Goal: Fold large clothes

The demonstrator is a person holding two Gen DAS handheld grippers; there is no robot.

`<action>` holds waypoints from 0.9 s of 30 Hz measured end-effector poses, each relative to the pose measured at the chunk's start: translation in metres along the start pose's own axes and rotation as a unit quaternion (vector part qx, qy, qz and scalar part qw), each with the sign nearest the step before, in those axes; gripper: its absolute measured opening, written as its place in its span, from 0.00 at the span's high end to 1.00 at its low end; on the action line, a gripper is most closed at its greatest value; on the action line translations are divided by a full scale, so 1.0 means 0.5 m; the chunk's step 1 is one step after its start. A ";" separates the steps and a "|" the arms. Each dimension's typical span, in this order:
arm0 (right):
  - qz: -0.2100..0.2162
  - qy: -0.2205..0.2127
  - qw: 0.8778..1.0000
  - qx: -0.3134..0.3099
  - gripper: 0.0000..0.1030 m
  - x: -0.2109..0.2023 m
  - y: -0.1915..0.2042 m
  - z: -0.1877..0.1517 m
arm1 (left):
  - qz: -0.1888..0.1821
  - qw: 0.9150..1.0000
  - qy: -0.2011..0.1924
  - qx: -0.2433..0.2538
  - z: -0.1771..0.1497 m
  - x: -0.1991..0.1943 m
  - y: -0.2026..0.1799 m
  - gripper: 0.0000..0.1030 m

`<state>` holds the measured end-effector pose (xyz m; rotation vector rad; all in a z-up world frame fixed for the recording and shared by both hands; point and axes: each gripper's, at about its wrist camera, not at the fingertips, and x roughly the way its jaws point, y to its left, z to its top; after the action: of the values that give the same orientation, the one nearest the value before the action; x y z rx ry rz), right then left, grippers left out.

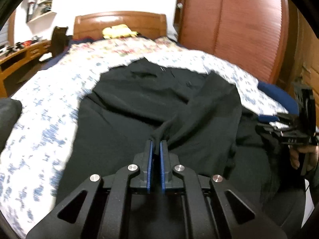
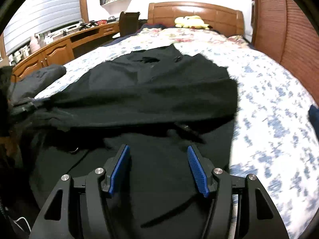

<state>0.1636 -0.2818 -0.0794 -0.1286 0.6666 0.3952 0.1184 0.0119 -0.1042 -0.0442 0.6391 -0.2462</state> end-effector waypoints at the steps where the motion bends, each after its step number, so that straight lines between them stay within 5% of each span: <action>1: -0.002 -0.003 1.000 0.000 0.40 -0.006 -0.004 0.002 | 0.010 1.000 -0.010 -0.002 0.010 -0.015 0.012 0.93; 9: -0.029 -0.016 0.999 -0.004 0.40 -0.007 -0.041 0.057 | 0.053 0.997 -0.050 -0.004 0.051 -0.084 0.071 0.94; 21: -0.041 -0.003 0.999 0.003 0.46 0.120 -0.093 0.197 | 0.074 0.997 -0.015 -0.002 0.020 -0.081 0.093 0.94; 27: -0.041 0.042 0.998 0.032 0.47 0.207 -0.133 0.231 | 0.061 0.998 -0.018 -0.013 0.003 -0.096 0.111 0.74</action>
<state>0.3307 -0.2822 -0.0544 -0.1112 0.7536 0.2909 0.0939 0.0770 -0.0815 -0.0344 0.6061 -0.1191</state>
